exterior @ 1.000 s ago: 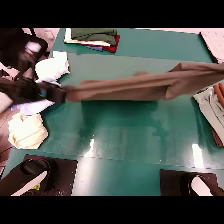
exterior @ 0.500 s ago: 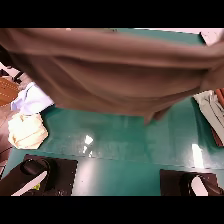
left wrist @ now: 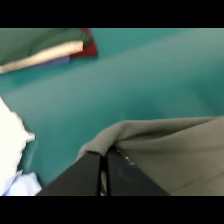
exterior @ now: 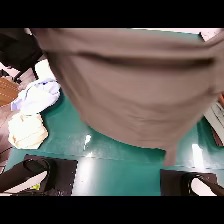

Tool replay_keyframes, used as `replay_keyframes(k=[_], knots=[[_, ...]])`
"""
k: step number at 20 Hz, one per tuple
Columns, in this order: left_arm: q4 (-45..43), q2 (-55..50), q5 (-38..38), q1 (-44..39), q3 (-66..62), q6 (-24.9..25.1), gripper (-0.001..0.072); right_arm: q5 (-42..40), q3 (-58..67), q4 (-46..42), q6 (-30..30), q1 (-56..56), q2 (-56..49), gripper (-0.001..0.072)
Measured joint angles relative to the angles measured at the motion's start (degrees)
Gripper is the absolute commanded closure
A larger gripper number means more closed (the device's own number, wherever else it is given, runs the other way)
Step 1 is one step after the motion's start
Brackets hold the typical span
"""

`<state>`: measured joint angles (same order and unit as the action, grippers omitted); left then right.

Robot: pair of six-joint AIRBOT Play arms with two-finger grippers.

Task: Fold the shirts.

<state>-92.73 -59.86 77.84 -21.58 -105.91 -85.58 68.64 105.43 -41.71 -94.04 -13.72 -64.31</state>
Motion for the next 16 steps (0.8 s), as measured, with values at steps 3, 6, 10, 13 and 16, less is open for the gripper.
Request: replay_keyframes(k=[3, 6, 10, 13, 16], knots=[[-1.42, -4.98, -4.22, -0.04, 11.43, 1.51, 0.0681, -4.02, -10.05, -9.81, -0.33, 9.75, -6.78, 0.0686], [-4.61, -9.16, -12.26, -0.07, 22.34, 1.03, 0.0681, -10.34, -16.33, -15.74, -1.79, 15.06, -13.64, 0.0685], [-6.82, -14.67, -22.4, -0.04, 28.26, -0.09, 0.0681, -15.41, -18.25, -17.35, -2.73, 16.98, -21.9, 0.066], [-7.23, -17.16, -29.27, 0.5, 29.64, -0.94, 0.0679, -15.91, -15.58, -17.51, -2.91, 17.0, -25.88, -0.0003], [-7.41, -17.92, -31.17, 2.93, 29.53, -1.44, 0.0145, -10.99, -10.12, -17.97, -1.81, 14.86, -27.76, 0.0002]])
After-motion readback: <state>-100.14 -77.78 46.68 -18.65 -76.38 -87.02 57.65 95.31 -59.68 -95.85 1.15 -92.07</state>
